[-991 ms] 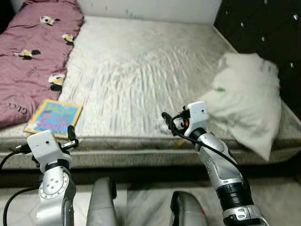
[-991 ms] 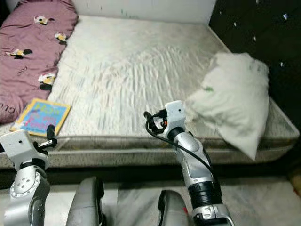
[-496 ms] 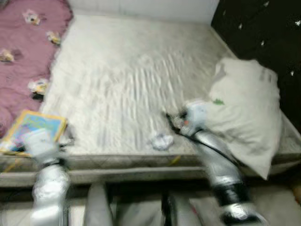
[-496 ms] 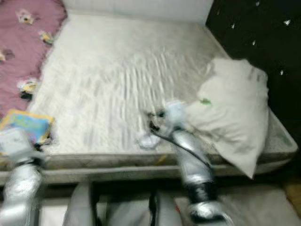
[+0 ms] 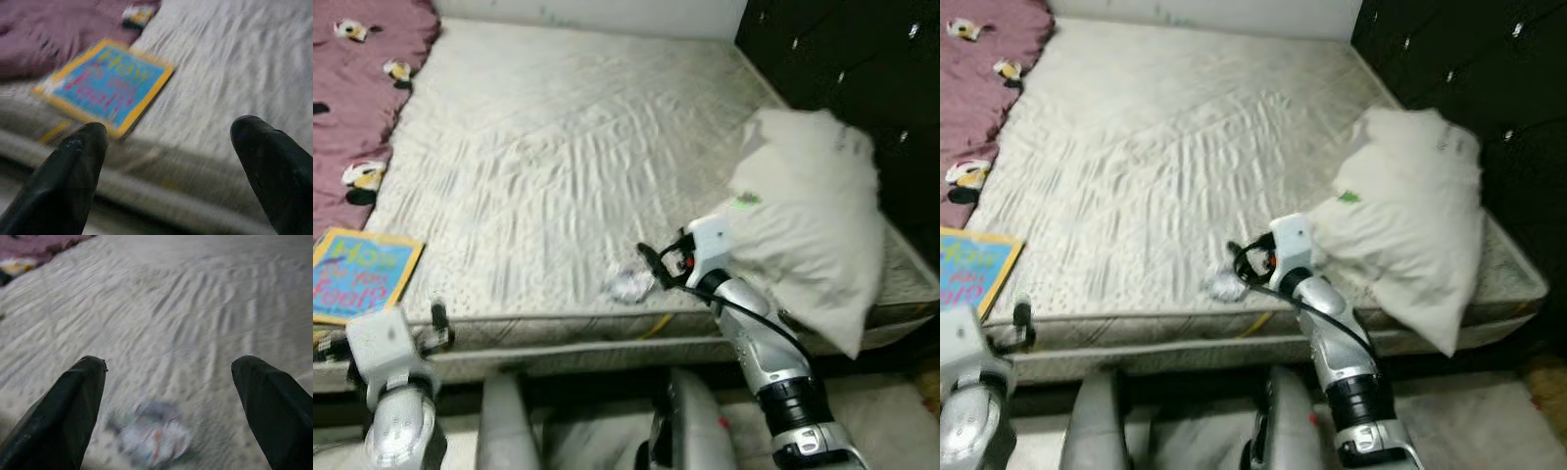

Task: Clean up the room

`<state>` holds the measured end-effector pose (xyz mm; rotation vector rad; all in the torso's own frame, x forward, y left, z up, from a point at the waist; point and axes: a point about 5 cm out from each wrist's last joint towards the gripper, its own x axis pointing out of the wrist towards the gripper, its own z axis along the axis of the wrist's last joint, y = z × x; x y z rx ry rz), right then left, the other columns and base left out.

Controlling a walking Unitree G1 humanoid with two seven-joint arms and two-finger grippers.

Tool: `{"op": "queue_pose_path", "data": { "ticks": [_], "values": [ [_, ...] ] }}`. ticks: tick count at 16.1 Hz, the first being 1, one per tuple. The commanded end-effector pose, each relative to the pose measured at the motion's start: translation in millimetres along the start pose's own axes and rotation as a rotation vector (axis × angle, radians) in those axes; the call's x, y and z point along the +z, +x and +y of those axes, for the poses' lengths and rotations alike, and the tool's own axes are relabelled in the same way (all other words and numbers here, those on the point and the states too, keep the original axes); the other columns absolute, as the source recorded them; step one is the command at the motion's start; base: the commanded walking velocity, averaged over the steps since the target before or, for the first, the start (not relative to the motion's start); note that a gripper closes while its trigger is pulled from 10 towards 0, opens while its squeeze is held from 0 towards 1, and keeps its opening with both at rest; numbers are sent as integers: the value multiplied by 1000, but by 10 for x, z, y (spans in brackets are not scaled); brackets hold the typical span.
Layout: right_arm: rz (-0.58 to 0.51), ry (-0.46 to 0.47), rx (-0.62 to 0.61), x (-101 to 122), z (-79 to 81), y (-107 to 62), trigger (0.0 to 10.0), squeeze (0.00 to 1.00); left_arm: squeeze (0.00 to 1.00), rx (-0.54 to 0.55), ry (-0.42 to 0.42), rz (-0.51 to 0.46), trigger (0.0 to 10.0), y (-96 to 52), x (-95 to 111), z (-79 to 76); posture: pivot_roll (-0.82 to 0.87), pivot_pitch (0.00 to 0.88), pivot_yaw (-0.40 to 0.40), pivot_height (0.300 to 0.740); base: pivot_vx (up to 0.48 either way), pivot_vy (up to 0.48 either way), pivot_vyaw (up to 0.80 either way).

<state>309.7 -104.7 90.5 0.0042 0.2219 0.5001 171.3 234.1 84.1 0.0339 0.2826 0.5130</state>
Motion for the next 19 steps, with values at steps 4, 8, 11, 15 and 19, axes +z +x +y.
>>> {"op": "queue_pose_path", "data": {
  "ticks": [4, 8, 11, 15, 19],
  "values": [
    [87, -63, 25, -71, -15, 105, 10000, 0, 0, 46, 59, 13, 10000, -113, 52, 123, 133, 148, -130, 532, 0, 0, 0],
    [106, -74, 24, -121, 48, 220, 10000, 0, 0, 33, 63, 54, 10000, -246, -1, 126, 151, 145, -130, 532, 0, 0, 0],
    [83, -87, -11, -79, 111, 379, 10000, 0, 0, 21, 64, 45, 10000, -256, 66, 123, 190, 137, -132, 532, 0, 0, 0],
    [76, -71, -67, -24, 100, 508, 10000, 0, 0, 39, 90, 66, 10000, -430, 39, 208, 269, 160, -146, 532, 0, 0, 0],
    [100, -91, -90, -14, 185, 602, 10000, 0, 0, 59, 87, 74, 10000, -513, 59, 242, 311, 180, -157, 532, 0, 0, 0]
  ]
}}
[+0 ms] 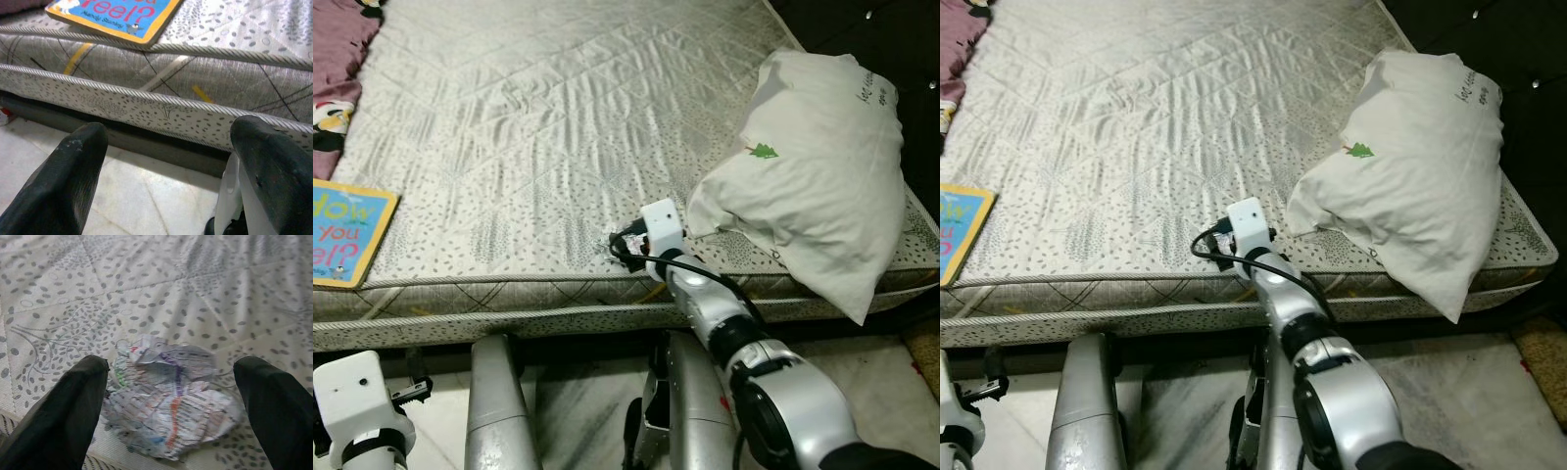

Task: Clean up the room

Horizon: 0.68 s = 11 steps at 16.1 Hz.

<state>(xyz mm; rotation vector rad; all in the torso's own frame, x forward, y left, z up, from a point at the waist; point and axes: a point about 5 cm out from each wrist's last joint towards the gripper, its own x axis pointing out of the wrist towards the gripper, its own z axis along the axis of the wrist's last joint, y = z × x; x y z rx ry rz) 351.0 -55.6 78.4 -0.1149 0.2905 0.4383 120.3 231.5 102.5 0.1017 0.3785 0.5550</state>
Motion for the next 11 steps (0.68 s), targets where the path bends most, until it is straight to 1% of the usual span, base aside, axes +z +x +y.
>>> {"op": "queue_pose_path", "data": {
  "ticks": [1, 4, 5, 6, 9, 10, 11],
  "values": [
    [19, -3, -14, -22, -16, 4, 10000, 0, 0, 8, 4, -6, 10000, -36, 30, 7, 311, 180, -157, 532, 0, 0, 0],
    [47, 17, 1, -52, 126, 34, 10000, 0, 0, 8, 2, -25, 10000, -23, 81, 15, 319, 187, -157, 532, 0, 0, 0],
    [54, 20, 5, -68, 172, 38, 10000, 0, 0, 6, 1, -28, 10000, -22, 90, 10, 319, 187, -157, 532, 0, 0, 0],
    [70, 34, 7, -97, 251, 44, 10000, 0, 0, 3, 1, -30, 10000, -26, 99, 1, 323, 187, -158, 532, 0, 0, 0],
    [90, 59, 21, -124, 389, 53, 10000, 0, 0, 2, 3, -31, 10000, -30, 105, -8, 329, 186, -161, 532, 0, 0, 0],
    [88, 47, 31, -116, 427, 58, 10000, 0, 0, 1, 4, -31, 10000, -29, 107, -10, 330, 185, -162, 532, 0, 0, 0],
    [86, 39, 54, -112, 506, 62, 9098, 0, 0, 3, 3, -31, 10000, -23, 108, -11, 331, 182, -164, 532, 0, 0, 0]
  ]
}}
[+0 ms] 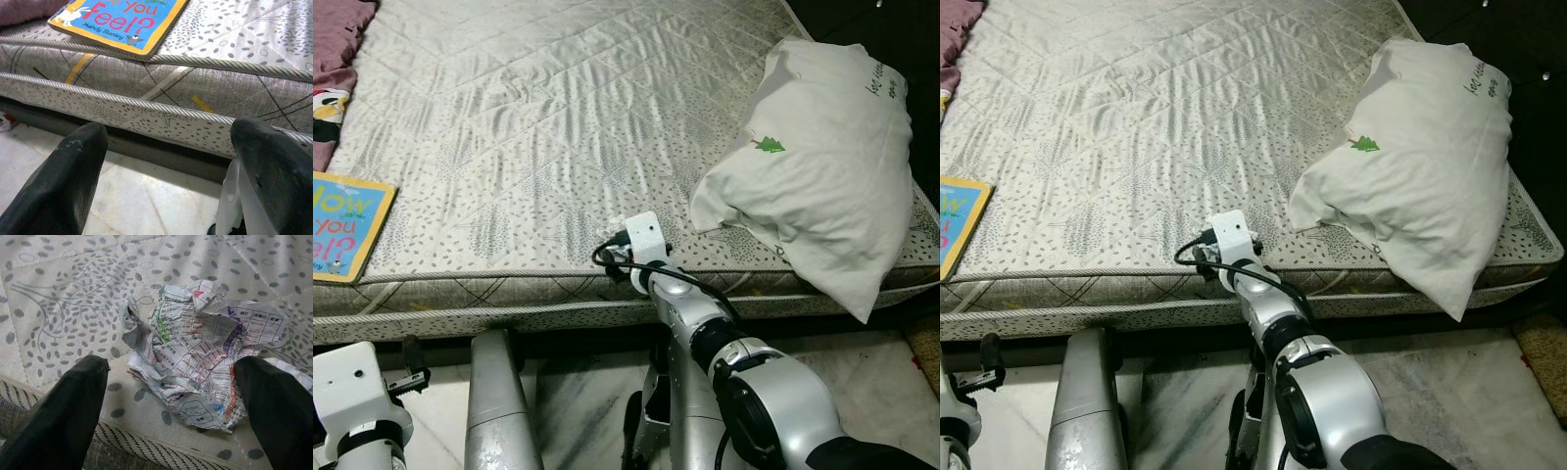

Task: Clean up the room

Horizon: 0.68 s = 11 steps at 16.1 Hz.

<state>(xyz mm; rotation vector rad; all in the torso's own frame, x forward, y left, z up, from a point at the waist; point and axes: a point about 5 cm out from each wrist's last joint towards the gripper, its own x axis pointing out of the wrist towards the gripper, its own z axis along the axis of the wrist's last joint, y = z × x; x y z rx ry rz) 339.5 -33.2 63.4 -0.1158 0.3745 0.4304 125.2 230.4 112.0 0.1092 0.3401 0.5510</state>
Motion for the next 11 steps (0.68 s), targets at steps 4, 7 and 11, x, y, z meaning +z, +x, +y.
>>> {"op": "queue_pose_path", "data": {
  "ticks": [4, 7, 11],
  "values": [
    [20, -45, 77, 21, 393, 31, 1294, 0, 0, 9, 1, 1, 10000, -25, 21, -7, 342, 178, -171, 532, 0, 0, 0],
    [25, -54, 91, 18, 458, 31, 0, 0, 0, 16, -1, -1, 10000, -15, 27, -2, 344, 175, -174, 532, 0, 0, 0],
    [25, -68, 100, 29, 512, 33, 0, 0, 0, 12, -5, -2, 10000, -14, 31, -24, 342, 173, -175, 532, 0, 0, 0]
  ]
}}
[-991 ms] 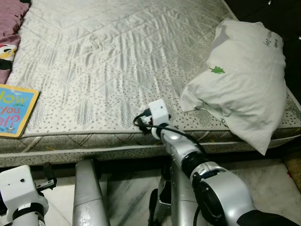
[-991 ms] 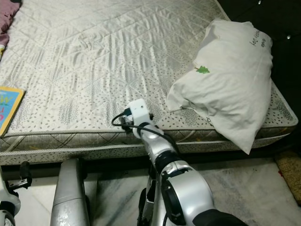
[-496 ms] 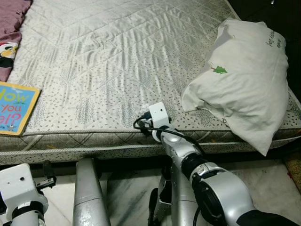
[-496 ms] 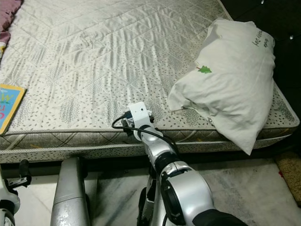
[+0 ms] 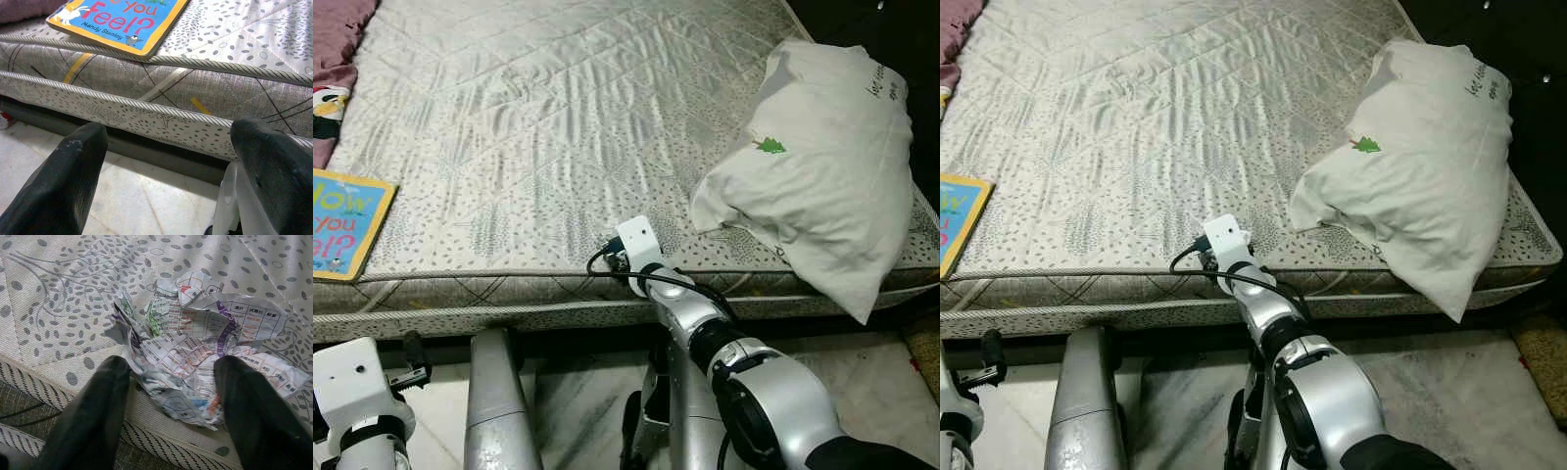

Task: Clean up the room

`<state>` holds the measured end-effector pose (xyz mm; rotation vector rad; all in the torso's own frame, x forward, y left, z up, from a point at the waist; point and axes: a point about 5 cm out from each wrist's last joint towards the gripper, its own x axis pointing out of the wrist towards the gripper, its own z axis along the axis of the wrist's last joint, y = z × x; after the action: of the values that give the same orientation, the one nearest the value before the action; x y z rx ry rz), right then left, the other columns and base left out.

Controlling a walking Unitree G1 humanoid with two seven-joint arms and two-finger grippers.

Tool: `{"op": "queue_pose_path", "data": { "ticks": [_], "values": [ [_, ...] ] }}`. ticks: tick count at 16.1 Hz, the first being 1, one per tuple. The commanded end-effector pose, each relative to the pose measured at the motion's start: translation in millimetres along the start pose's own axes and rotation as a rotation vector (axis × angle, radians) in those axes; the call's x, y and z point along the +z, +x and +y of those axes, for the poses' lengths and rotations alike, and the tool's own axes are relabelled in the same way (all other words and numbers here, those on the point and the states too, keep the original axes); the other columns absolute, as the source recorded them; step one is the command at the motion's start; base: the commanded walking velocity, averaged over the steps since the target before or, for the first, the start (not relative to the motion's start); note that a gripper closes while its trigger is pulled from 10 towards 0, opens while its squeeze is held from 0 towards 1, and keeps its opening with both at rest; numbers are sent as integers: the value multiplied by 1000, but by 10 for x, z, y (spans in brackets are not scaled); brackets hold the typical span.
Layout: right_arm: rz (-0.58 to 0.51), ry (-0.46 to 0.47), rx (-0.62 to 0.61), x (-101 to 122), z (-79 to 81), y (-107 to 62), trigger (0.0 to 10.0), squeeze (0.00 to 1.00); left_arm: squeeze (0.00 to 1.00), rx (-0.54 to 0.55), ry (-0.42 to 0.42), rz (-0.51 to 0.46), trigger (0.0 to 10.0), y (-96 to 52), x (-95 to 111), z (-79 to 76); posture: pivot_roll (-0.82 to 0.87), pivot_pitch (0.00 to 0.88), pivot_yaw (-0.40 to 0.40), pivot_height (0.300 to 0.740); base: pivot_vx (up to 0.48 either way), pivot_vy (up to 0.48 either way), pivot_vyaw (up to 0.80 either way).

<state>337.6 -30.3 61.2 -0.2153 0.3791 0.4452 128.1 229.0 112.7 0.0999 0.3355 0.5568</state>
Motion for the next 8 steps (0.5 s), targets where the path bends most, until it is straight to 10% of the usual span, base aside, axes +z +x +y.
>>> {"op": "queue_pose_path", "data": {
  "ticks": [1, 8],
  "values": [
    [-7, 23, 108, 108, 498, 27, 0, 0, 0, 7, 4, 1, 10000, -27, 12, -2, 342, 173, -175, 532, 0, 0, 0],
    [-7, 12, 118, 98, 520, 23, 0, 0, 0, -4, -3, 2, 10000, -3, 13, -44, 331, 165, -177, 532, 0, 0, 0]
  ]
}}
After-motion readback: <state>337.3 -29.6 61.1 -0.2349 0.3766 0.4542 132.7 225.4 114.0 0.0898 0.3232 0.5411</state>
